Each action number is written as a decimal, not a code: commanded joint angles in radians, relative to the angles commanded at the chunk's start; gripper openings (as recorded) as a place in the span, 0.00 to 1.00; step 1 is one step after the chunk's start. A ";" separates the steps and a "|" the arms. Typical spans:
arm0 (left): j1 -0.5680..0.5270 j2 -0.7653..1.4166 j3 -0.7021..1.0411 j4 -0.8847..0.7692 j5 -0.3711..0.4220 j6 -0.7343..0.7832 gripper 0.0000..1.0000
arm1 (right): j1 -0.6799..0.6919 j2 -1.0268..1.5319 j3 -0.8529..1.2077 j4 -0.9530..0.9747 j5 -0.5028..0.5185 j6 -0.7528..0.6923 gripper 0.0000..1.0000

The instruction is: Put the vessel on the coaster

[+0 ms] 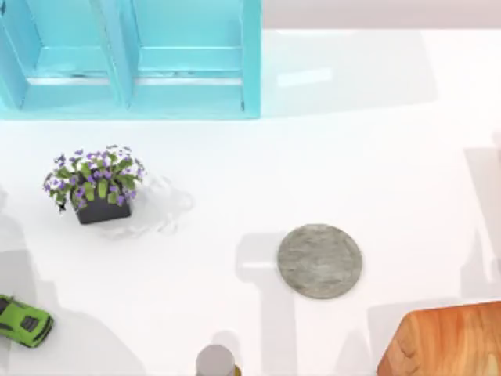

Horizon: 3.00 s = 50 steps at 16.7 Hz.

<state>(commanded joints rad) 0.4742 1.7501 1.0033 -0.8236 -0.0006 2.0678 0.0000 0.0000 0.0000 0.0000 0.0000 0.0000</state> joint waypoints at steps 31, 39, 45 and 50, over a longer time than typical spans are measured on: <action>-0.443 0.133 0.627 -0.474 0.150 -1.012 0.00 | 0.000 0.000 0.000 0.000 0.000 0.000 1.00; -0.855 0.400 1.036 -0.656 0.149 -1.985 0.00 | 0.000 0.000 0.000 0.000 0.000 0.000 1.00; -1.163 0.606 1.264 -0.686 0.081 -2.612 0.00 | 0.000 0.000 0.000 0.000 0.000 0.000 1.00; -1.320 0.702 1.377 -0.680 0.021 -2.871 0.00 | 0.000 0.000 0.000 0.000 0.000 0.000 1.00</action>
<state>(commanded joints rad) -0.8461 2.4524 2.3799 -1.5036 0.0208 -0.8036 0.0000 0.0000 0.0000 0.0000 0.0000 0.0000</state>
